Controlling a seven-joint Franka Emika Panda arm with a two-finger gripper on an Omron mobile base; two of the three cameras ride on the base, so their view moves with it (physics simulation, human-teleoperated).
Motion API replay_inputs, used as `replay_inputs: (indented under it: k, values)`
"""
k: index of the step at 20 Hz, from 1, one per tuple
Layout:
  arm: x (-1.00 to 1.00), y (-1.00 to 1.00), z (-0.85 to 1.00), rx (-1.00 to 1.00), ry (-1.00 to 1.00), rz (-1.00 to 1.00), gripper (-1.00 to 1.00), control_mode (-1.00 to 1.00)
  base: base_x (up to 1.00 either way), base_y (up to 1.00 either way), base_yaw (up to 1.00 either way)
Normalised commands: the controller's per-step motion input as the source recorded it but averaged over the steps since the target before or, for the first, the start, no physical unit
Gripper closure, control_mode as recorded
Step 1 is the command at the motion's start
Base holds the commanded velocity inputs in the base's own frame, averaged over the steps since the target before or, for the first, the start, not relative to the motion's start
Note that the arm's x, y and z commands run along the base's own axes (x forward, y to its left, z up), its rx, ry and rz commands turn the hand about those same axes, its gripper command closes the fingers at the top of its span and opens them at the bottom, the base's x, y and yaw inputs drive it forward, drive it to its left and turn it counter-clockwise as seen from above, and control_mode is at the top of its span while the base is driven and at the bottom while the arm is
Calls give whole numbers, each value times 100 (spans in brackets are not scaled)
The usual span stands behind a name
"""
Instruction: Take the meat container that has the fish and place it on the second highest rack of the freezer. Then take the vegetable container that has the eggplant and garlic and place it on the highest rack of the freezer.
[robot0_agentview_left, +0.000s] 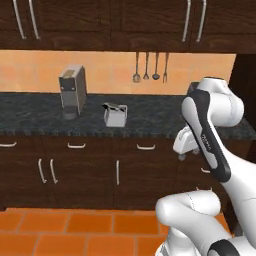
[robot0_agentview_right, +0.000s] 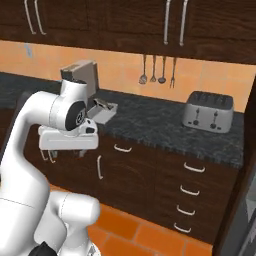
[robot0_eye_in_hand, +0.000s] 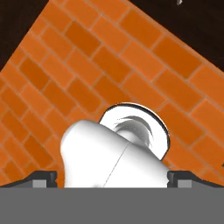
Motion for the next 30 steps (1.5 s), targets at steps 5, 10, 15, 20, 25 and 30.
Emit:
replay_inputs:
  k: [5, 10, 15, 20, 25, 30]
  values:
    - [0, 0, 0, 0, 0, 0, -100, 100, 26, 92, -43]
    - [0, 0, 0, 0, 0, 0, -100, 100, 46, 74, -39]
    - [0, 0, 0, 0, 0, 0, -100, 100, 88, 19, -35]
    - [0, 0, 0, 0, 0, 0, -100, 100, 26, 54, -28]
    - [7, 20, -18, 1, -2, -12, -100, -100, 0, 38, -18]
    - [89, 21, -26, 11, 0, -30, -100, -100, 0, 0, 0]
